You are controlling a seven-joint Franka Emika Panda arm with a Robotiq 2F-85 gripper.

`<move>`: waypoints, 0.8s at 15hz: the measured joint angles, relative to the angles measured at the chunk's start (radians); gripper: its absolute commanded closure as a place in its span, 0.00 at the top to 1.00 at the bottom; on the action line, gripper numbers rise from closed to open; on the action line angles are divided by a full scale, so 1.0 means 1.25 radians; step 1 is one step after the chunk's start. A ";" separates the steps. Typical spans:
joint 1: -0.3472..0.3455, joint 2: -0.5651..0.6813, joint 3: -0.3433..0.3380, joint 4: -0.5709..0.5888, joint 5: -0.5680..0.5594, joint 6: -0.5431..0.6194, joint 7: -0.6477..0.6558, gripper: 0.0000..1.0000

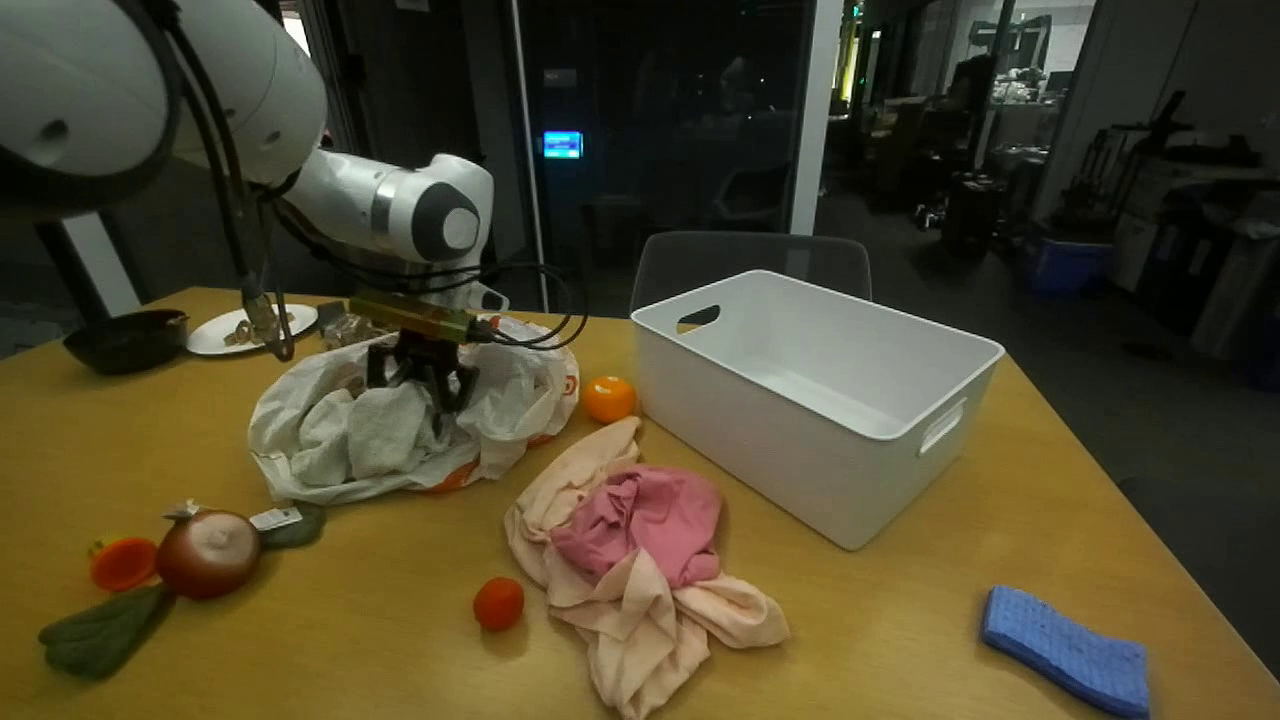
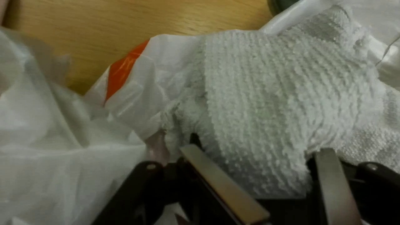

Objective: Remove the white towel and moose toy out of the plastic bag

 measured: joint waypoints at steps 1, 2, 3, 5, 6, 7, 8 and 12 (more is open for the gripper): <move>0.000 0.000 0.001 0.001 0.000 0.000 0.001 0.29; 0.001 -0.002 0.001 0.002 0.000 0.000 0.004 0.20; 0.002 -0.007 0.002 0.002 0.000 0.000 0.010 0.14; 0.005 -0.023 0.002 0.003 0.000 -0.004 0.034 0.04; 0.006 -0.032 0.002 0.003 0.000 -0.011 0.051 0.02; 0.007 -0.043 0.002 0.007 0.006 -0.029 0.068 0.05; 0.008 -0.056 0.003 0.013 0.019 -0.053 0.085 0.06; 0.002 -0.118 0.001 0.065 0.113 -0.214 0.156 0.06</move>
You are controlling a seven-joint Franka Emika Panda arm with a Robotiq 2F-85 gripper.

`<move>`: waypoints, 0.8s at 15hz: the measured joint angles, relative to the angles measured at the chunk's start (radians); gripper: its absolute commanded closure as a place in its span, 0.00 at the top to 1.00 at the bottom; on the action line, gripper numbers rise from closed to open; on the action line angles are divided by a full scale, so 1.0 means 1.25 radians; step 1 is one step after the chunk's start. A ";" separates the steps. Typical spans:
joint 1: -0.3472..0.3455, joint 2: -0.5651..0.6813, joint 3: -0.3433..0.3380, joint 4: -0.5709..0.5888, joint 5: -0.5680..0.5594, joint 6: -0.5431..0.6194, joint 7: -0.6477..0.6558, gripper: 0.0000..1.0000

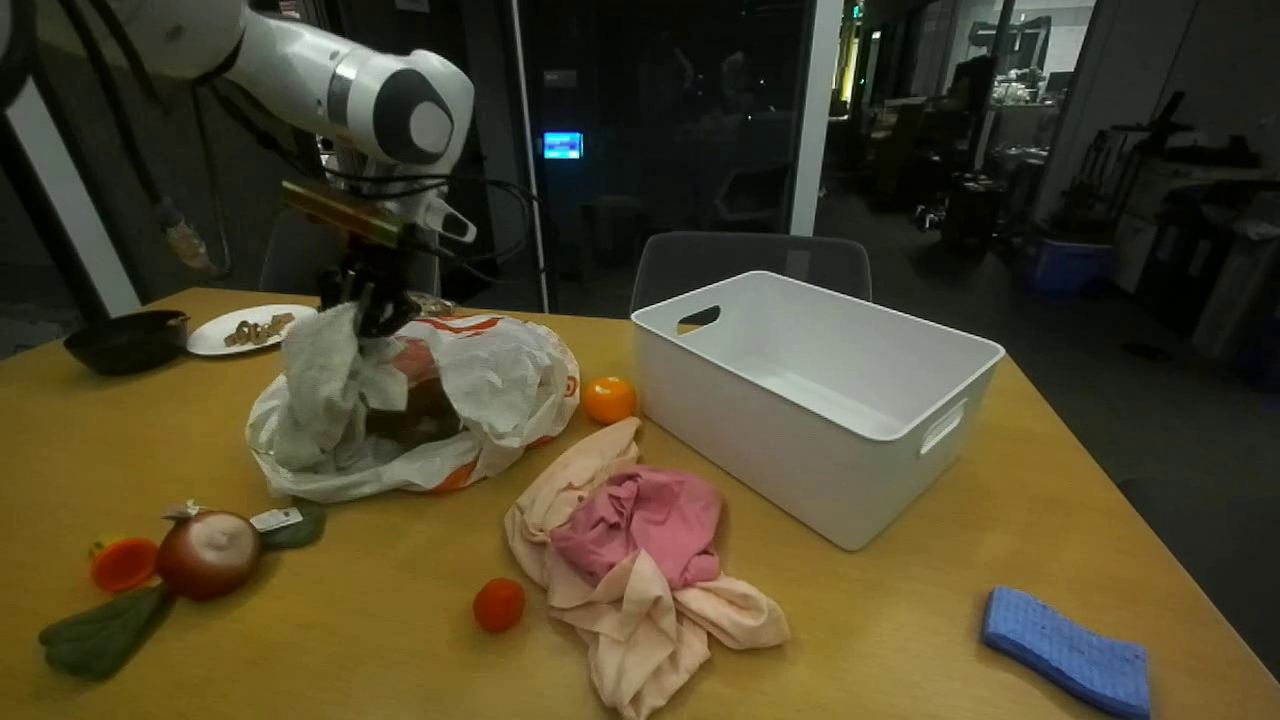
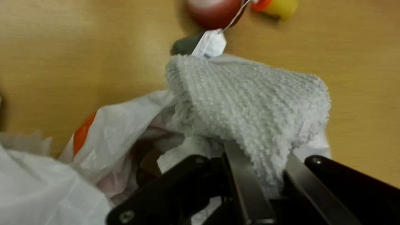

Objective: Remove the white towel and moose toy out of the plastic bag

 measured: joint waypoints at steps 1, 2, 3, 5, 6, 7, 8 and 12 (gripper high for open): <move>-0.004 -0.016 -0.002 0.019 0.025 -0.055 0.023 0.06; -0.007 -0.032 -0.005 0.038 0.038 -0.116 0.057 0.06; -0.009 -0.048 -0.010 0.059 0.040 -0.179 0.100 0.06; -0.009 -0.078 -0.023 0.097 0.032 -0.298 0.188 0.05; -0.009 -0.093 -0.028 0.114 0.019 -0.346 0.227 0.05; -0.009 -0.106 -0.032 0.129 0.001 -0.391 0.261 0.05; -0.009 -0.119 -0.034 0.142 -0.020 -0.432 0.292 0.05; -0.004 -0.162 -0.036 0.164 -0.154 -0.516 0.359 0.05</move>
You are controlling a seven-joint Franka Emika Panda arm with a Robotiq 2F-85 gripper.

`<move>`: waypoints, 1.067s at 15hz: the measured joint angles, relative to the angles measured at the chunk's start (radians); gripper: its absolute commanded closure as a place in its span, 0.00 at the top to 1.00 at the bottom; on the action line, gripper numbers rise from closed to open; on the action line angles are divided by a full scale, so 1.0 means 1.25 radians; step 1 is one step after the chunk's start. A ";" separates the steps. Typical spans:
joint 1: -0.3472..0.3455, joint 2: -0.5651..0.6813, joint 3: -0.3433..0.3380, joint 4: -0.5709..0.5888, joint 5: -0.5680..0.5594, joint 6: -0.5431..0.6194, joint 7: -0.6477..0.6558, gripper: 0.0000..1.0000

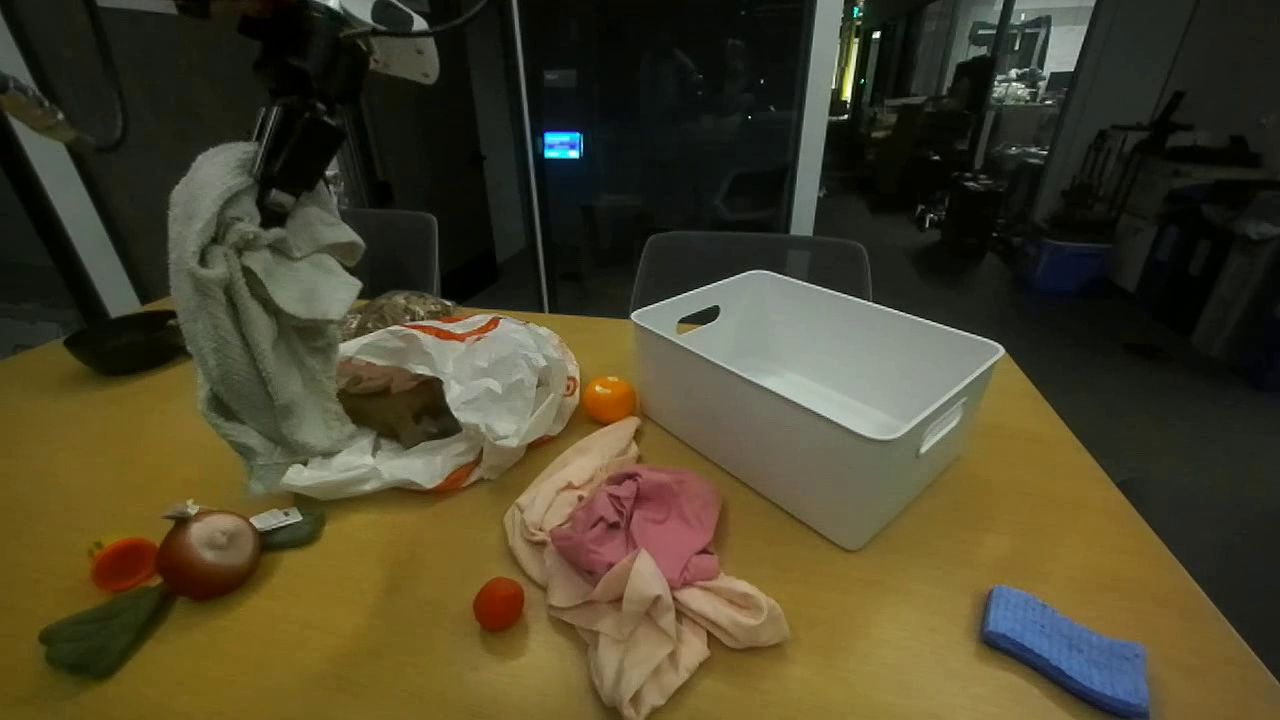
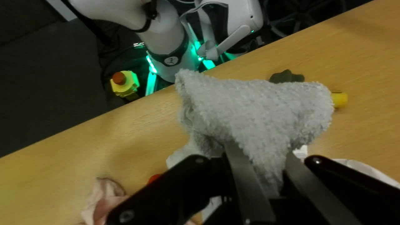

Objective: Remove the white towel and moose toy out of the plastic bag

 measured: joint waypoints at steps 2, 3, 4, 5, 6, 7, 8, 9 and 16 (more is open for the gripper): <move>0.001 -0.018 0.000 -0.001 -0.093 -0.007 0.003 0.09; 0.001 -0.025 -0.001 -0.004 -0.143 -0.007 0.003 0.09; 0.000 -0.032 -0.003 -0.010 -0.195 -0.007 0.002 0.08; -0.003 -0.039 -0.007 -0.018 -0.247 -0.002 0.001 0.09; -0.007 -0.045 -0.012 -0.029 -0.299 0.009 0.000 0.09; -0.012 -0.049 -0.019 -0.042 -0.350 0.027 -0.002 0.09; -0.019 -0.051 -0.027 -0.056 -0.396 0.051 -0.002 0.09; -0.027 -0.051 -0.035 -0.071 -0.439 0.078 -0.003 0.09; -0.088 0.078 -0.094 -0.066 -0.483 0.288 -0.017 0.09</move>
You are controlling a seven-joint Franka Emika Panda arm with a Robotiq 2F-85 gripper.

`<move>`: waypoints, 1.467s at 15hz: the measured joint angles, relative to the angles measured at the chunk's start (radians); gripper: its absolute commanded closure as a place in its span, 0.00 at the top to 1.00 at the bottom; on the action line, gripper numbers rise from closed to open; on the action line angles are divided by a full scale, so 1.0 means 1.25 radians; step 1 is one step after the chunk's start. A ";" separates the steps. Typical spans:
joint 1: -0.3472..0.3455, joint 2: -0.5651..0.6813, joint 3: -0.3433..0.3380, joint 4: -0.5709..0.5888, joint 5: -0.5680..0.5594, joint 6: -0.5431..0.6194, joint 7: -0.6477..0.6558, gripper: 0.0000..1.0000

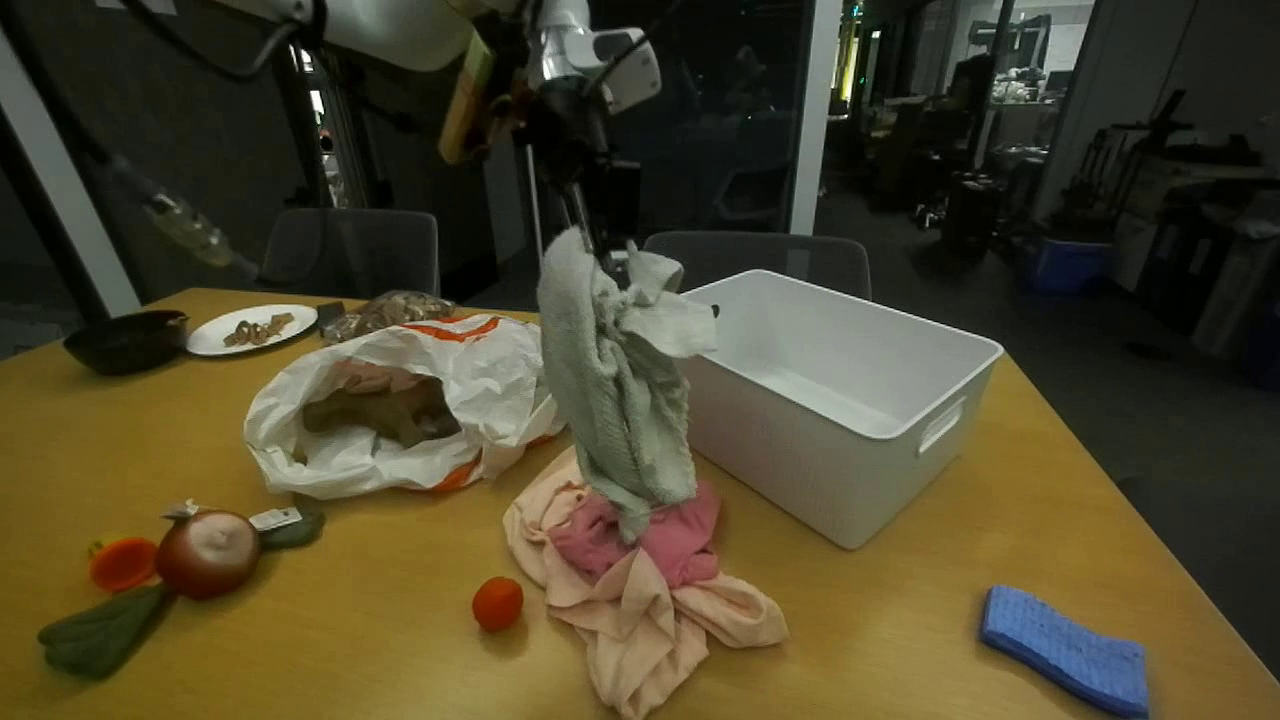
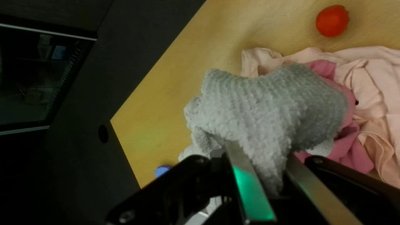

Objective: Remove the white towel and moose toy out of the plastic bag

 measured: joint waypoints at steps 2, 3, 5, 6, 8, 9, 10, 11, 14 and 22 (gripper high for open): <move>-0.009 0.055 -0.010 0.022 0.028 0.025 -0.011 0.20; -0.011 0.079 -0.015 0.032 0.042 0.028 -0.016 0.40; -0.015 0.116 -0.025 0.052 0.072 0.028 -0.019 0.53; -0.015 0.128 -0.028 0.061 0.085 0.027 -0.021 0.62; -0.014 0.134 -0.029 0.081 0.089 0.026 -0.028 0.75; -0.010 0.131 -0.029 0.093 0.089 0.026 -0.032 0.84; -0.003 0.125 -0.027 0.106 0.089 0.025 -0.037 0.91; 0.007 0.117 -0.024 0.119 0.089 0.025 -0.043 0.97; 0.048 0.086 0.013 0.142 0.123 0.026 -0.067 1.00; 0.159 0.126 0.120 0.147 0.339 0.075 -0.110 1.00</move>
